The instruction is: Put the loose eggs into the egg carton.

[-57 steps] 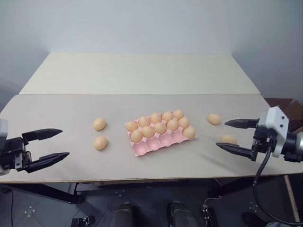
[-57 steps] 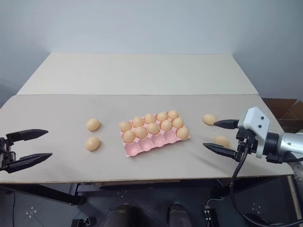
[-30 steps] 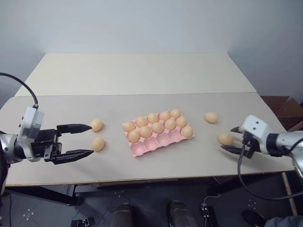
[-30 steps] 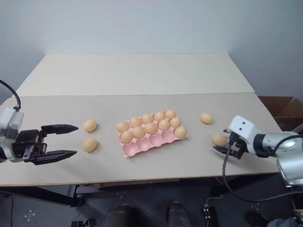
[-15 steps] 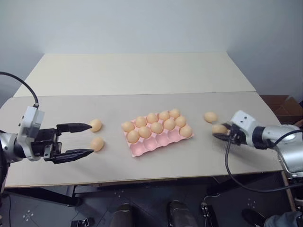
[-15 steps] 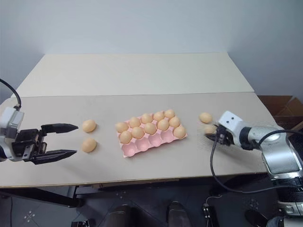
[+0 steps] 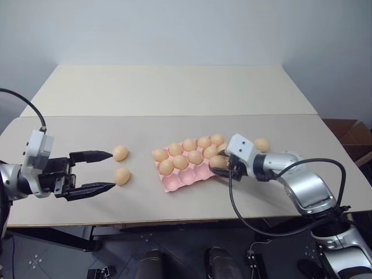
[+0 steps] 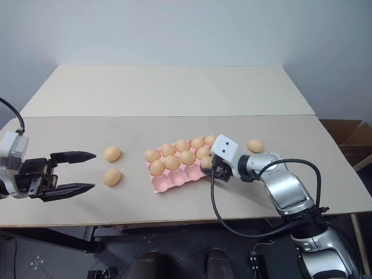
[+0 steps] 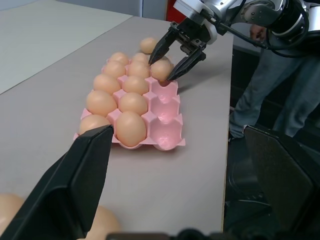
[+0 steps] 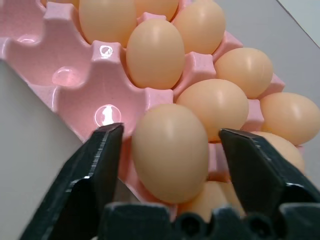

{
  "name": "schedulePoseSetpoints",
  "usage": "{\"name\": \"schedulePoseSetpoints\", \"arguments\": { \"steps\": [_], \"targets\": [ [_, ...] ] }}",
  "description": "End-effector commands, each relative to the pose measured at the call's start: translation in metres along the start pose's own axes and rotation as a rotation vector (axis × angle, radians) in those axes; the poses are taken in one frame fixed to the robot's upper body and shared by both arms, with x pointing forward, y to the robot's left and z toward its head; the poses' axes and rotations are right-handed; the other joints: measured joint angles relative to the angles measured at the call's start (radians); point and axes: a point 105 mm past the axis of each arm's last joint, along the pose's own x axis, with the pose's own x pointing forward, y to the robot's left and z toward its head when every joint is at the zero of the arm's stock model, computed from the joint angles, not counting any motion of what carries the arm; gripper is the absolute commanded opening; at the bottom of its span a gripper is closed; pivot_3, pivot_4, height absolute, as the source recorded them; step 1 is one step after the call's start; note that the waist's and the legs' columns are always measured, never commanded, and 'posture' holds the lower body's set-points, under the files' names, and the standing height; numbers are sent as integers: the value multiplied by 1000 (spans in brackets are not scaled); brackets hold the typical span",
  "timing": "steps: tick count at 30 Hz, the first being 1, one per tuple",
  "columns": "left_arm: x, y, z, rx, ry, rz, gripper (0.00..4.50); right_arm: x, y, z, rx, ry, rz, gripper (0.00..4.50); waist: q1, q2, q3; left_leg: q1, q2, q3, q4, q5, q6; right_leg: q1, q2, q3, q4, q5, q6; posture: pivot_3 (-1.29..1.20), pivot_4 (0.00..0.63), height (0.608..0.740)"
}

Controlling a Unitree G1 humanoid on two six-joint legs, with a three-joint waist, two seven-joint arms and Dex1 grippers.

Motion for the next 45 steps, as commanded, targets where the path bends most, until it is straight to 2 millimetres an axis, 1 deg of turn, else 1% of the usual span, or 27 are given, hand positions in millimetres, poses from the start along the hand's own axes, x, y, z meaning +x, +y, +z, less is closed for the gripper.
{"name": "schedulePoseSetpoints", "arguments": {
  "steps": [1,4,7,8,11,14,16,18,20,21,23,25,28,30,31,33,34,37,39,40,42,45],
  "targets": [
    [-1,-2,11,48,-24,-1,4500,-9,-7,20,-33,-49,-42,4483,-1,0,0,0,0,0,0,0,0,0,0,0,0,0,0,0,150,740],
    [-2,-1,10,56,-11,1,4500,-28,-12,32,-43,-78,-72,4483,-1,0,0,0,0,0,0,0,0,0,0,0,0,0,0,0,150,740],
    [-5,-1,12,60,-11,10,4500,-55,-12,38,-44,-99,-82,4483,5,0,0,-1,0,0,0,0,0,0,0,0,-1,0,0,0,150,740],
    [-7,-1,11,60,-8,14,4500,-69,-11,36,-39,-100,-86,4483,6,0,0,-1,0,0,0,0,0,0,-1,0,-1,0,0,0,150,740],
    [-13,-2,9,55,2,32,4500,-101,-11,23,-17,-101,-106,4483,15,0,0,-1,0,-1,-1,0,0,1,-1,-1,-2,0,0,0,150,740],
    [-17,-5,6,43,7,49,4500,-125,-12,4,-24,-93,-136,4483,16,0,0,0,0,0,0,0,0,1,-1,-1,-2,0,0,0,150,740],
    [-19,-6,4,34,8,59,4500,-137,-16,-11,20,-74,-175,4483,14,0,0,1,0,0,0,0,0,2,-1,0,-2,-1,0,0,150,740],
    [-21,-7,2,25,8,67,4500,-145,-17,-24,35,-49,-195,4483,10,0,0,2,1,1,0,0,0,2,0,0,-1,-4,2,0,150,740],
    [-23,-8,-1,18,13,77,4500,-150,-16,-39,45,-11,-208,4483,10,0,0,3,1,1,0,0,0,2,0,0,-1,-7,2,0,150,740],
    [-23,-9,-2,16,13,79,4500,-151,-16,-42,49,-5,-210,4483,10,0,0,3,1,1,0,0,0,2,0,0,-1,-7,3,0,150,740],
    [-22,-10,-2,13,12,80,4500,-149,-16,-42,53,-12,-210,4483,8,0,0,2,1,1,-1,0,0,2,0,1,-1,-7,3,0,150,740],
    [-22,-10,-1,12,10,80,4500,-146,-20,-41,52,-15,-221,4483,6,0,0,2,1,1,-1,0,0,1,0,1,-1,-6,2,0,150,740],
    [-21,-7,0,17,11,79,4500,-132,-41,-39,46,-18,-285,4483,-2,0,0,3,1,0,0,0,0,1,0,2,-1,-7,2,0,150,740],
    [-20,-4,2,23,9,77,4500,-118,-60,-41,57,-5,-349,4483,-7,0,0,4,1,0,0,0,0,2,0,2,-1,-7,0,0,150,740],
    [-20,-3,2,26,8,76,4500,-109,-72,-45,74,21,-385,4483,-8,0,0,4,1,1,0,0,0,1,0,2,-1,-7,0,0,150,740],
    [-19,-2,3,30,5,74,4500,-94,-89,-52,76,55,-422,4483,-8,0,0,4,1,1,0,0,0,1,0,2,-1,-6,-2,0,150,740],
    [-18,-2,3,32,4,73,4500,-88,-95,-56,87,78,-434,4483,-8,0,0,3,1,2,0,0,0,1,1,2,-1,-3,-8,0,150,740],
    [-17,-2,3,34,2,71,4500,-68,-111,-68,100,133,-451,4483,-5,0,0,1,0,2,-2,0,0,-1,0,2,-1,-1,-2,0,150,740],
    [-18,-3,3,36,1,71,4500,-53,-121,-78,125,161,-477,4483,-7,0,0,0,-1,2,-3,0,0,-1,0,2,-1,-1,-1,0,150,740],
    [-18,-4,4,36,1,71,4500,-48,-125,-81,136,167,-490,4483,-8,0,0,0,-1,2,-3,0,0,-1,0,2,-1,0,-1,0,150,740],
    [-18,-4,4,37,2,75,4500,-39,-126,-86,141,187,-471,4483,-7,0,0,0,-1,2,-3,0,0,-1,0,2,-1,0,-1,0,150,740],
    [-19,-6,4,39,5,81,4500,-35,-125,-87,158,203,-453,3942,-7,0,0,0,-1,1,-3,0,0,-1,0,1,-1,0,-1,0,150,740]
  ]
}}
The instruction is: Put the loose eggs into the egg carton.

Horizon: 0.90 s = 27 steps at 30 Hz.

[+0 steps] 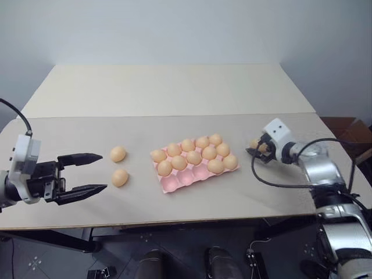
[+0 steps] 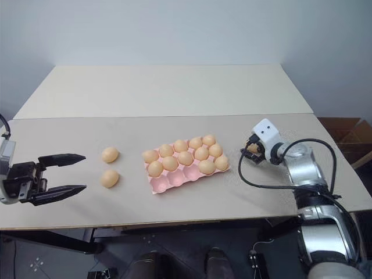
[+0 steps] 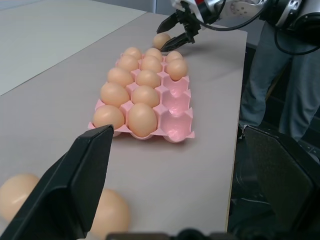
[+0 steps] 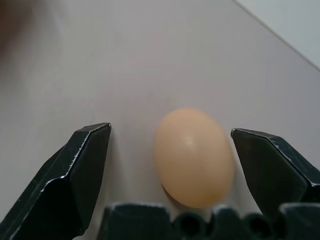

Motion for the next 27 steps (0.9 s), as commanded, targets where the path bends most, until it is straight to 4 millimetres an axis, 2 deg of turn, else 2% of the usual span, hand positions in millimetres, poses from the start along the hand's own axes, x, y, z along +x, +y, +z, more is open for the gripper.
{"name": "schedulePoseSetpoints", "arguments": {
  "steps": [1,4,5,7,10,14,17,20,25,27],
  "targets": [
    [-3,-3,10,54,-12,9,4500,-2,-9,9,-2,-19,-29,3661,-1,0,0,0,0,0,0,0,0,0,0,0,0,0,0,0,150,740],
    [-4,-5,11,58,-9,13,4500,-6,-14,16,1,-40,-58,2615,-2,0,0,1,0,0,0,0,0,1,0,0,0,0,0,0,150,740],
    [-4,-5,11,59,-8,14,4500,-12,-12,24,-4,-70,-46,2290,-2,0,0,1,0,0,0,0,0,1,0,0,0,0,0,0,150,740],
    [-5,-7,11,61,-9,15,4500,-27,-5,45,-6,-137,-25,2290,-1,1,0,1,1,0,0,0,0,0,0,0,1,0,0,0,150,740],
    [-5,-8,12,61,-11,14,4500,-52,25,75,-44,-234,55,2290,2,1,1,0,1,-3,0,0,0,-1,0,0,1,0,1,0,150,740],
    [-3,-7,12,54,-15,1,4500,-75,98,104,-79,-332,253,2290,-1,1,1,2,2,-6,0,0,0,0,1,0,1,0,0,0,150,740],
    [-2,-5,11,54,-15,-1,4500,-78,128,107,-64,-340,325,2290,0,1,1,2,3,-6,0,0,0,1,2,-1,1,0,0,0,150,740],
    [-1,-3,12,58,-16,-3,4500,-68,159,97,-77,-309,383,2290,2,1,0,2,3,-6,1,0,-1,1,2,-1,1,0,-1,0,150,740],
    [0,-1,12,61,-17,-7,4500,-54,179,92,-63,-281,437,2290,4,1,0,1,1,-4,1,0,-1,0,0,-1,1,0,-1,0,150,740],
    [0,-1,12,61,-18,-7,4500,-47,183,90,-66,-270,433,2715,3,1,0,1,1,-4,1,0,-1,0,1,-1,0,0,-1,0,150,740]
  ]
}}
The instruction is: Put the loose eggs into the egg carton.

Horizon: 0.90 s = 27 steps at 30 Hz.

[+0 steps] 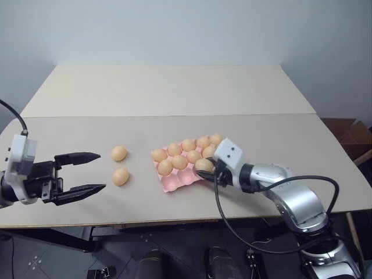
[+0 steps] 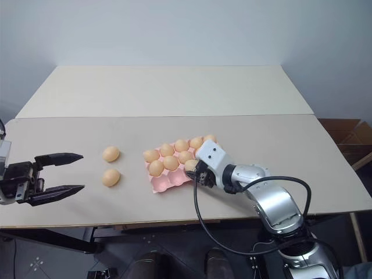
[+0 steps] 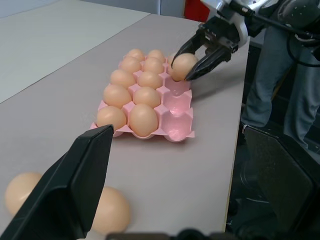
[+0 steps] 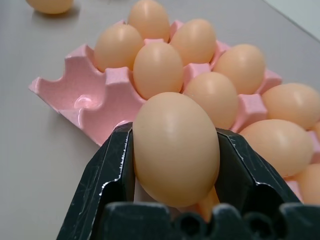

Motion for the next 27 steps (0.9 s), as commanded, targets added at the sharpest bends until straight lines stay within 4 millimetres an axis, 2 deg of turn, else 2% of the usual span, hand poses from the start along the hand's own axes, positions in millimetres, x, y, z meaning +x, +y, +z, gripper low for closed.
{"name": "schedulePoseSetpoints", "arguments": {
  "steps": [1,4,6,12,16,20,23,25,27],
  "targets": [
    [0,0,6,29,-14,-11,4500,8,-3,8,-33,-24,-33,2941,-1,0,0,0,0,0,0,0,0,0,0,0,0,0,0,0,150,740],
    [0,0,6,30,-8,-9,4500,1,-13,22,-38,-61,-83,3962,-1,0,0,0,1,1,0,0,0,0,1,0,1,0,0,0,150,740],
    [-3,0,6,29,-2,2,4500,-12,-17,31,-55,-85,-94,4482,0,0,0,0,1,0,0,0,0,0,1,0,1,0,0,0,150,740],
    [-16,-1,4,16,24,44,4500,-61,-19,48,-95,-126,-89,4482,1,0,0,-1,0,-1,0,0,0,-1,0,-1,-1,0,0,0,150,740],
    [-27,-1,0,1,42,81,4500,-95,-19,50,-90,-143,-58,4482,1,0,0,-1,1,-3,0,0,0,-1,0,-1,-1,-1,-1,0,150,740],
    [-38,4,-10,-20,72,140,4500,-129,-40,23,-61,-123,-113,4482,8,0,0,1,1,-2,0,0,0,1,0,-2,-1,-5,-8,0,150,740],
    [-41,5,-16,-32,79,163,4500,-148,-58,-13,-89,-48,-169,4482,10,-1,0,1,0,0,0,0,0,2,-1,-1,-1,-10,0,0,150,740],
    [-41,6,-20,-40,80,172,4500,-156,-66,-35,-106,8,-186,4482,10,-1,0,1,0,1,0,0,0,2,-1,-1,-1,-10,0,0,150,740],
    [-38,9,-25,-40,87,186,4500,-157,-71,-47,-97,46,-192,4482,10,0,0,1,0,2,0,0,0,2,-1,-1,-1,-10,0,0,150,740]
  ]
}}
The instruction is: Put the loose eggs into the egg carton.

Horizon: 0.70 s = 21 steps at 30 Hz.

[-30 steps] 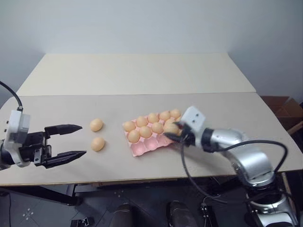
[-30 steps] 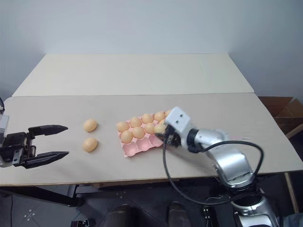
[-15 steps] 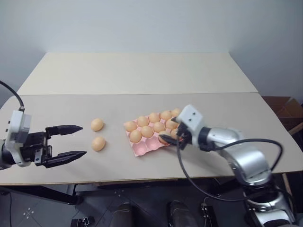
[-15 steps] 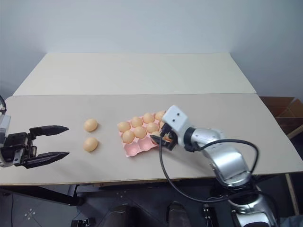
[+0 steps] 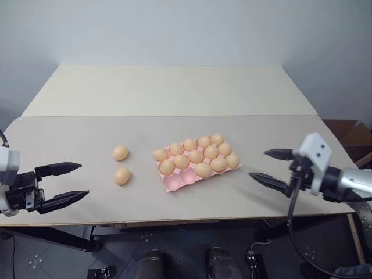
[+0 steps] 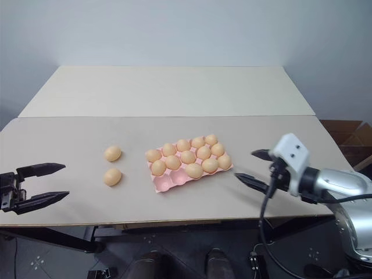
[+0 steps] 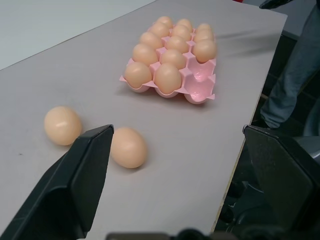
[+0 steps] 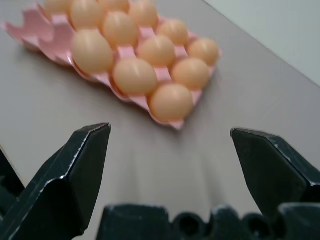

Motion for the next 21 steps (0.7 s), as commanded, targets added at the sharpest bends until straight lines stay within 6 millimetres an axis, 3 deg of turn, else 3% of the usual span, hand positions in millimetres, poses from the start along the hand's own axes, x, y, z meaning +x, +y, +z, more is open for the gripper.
{"name": "schedulePoseSetpoints", "arguments": {
  "steps": [1,6,10,20,21],
  "targets": [
    [2,5,-1,38,0,37,4500,-5,-12,-4,-85,13,-34,4482,-2,0,0,0,0,0,0,0,0,0,0,0,0,0,0,0,150,740],
    [23,12,-10,6,20,96,4500,0,-10,6,-90,-28,-16,4482,-11,0,0,0,2,-1,0,0,0,-1,1,1,2,0,0,0,150,740],
    [59,12,-29,-81,81,175,4500,0,-13,16,-115,-48,-23,4482,-6,0,0,0,0,-4,0,0,0,0,0,2,1,8,5,0,150,740],
    [101,31,-54,-152,144,371,4500,-2,-6,33,-140,-99,-12,4482,4,-1,0,0,-1,-6,0,0,0,1,0,2,0,10,2,0,150,740],
    [104,32,-56,-158,158,374,4318,-2,-5,34,-139,-102,-14,4497,5,-1,0,0,-1,-6,0,0,0,1,0,2,0,11,2,0,150,740]
  ]
}}
